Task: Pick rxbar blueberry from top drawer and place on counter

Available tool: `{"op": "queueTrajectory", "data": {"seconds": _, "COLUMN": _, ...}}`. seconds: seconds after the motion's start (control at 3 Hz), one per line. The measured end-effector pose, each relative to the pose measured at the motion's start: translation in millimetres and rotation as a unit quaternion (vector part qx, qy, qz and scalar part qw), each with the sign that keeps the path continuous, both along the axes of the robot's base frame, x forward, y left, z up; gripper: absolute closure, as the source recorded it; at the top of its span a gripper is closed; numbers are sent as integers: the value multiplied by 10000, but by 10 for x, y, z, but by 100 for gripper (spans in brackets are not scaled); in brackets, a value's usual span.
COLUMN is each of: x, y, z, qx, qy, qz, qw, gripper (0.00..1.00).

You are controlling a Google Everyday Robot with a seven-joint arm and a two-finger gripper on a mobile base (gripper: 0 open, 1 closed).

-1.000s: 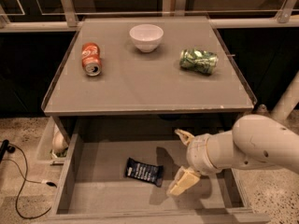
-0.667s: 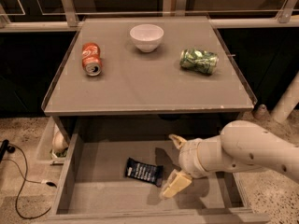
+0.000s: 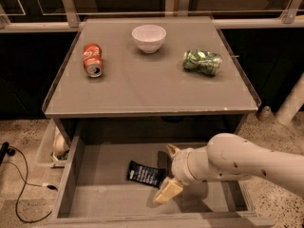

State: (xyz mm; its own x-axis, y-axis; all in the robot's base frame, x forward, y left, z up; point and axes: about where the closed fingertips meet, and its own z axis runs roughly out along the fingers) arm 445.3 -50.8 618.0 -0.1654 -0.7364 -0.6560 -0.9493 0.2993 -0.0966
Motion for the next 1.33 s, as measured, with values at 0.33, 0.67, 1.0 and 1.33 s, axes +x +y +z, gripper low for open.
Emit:
{"op": "queueTrajectory", "data": {"seconds": 0.33, "x": 111, "y": 175, "z": -220, "qx": -54, "qy": -27, "qz": -170, "qw": 9998, "gripper": 0}}
{"op": "queueTrajectory", "data": {"seconds": 0.67, "x": 153, "y": 264, "z": -235, "qx": -14, "qy": -64, "qz": -202, "qw": 9998, "gripper": 0}}
{"op": "queueTrajectory", "data": {"seconds": 1.0, "x": 154, "y": 264, "z": -235, "qx": -14, "qy": -65, "qz": -203, "qw": 9998, "gripper": 19}}
{"op": "queueTrajectory", "data": {"seconds": 1.33, "x": 154, "y": 265, "z": -235, "qx": -14, "qy": -65, "qz": -202, "qw": 9998, "gripper": 42}}
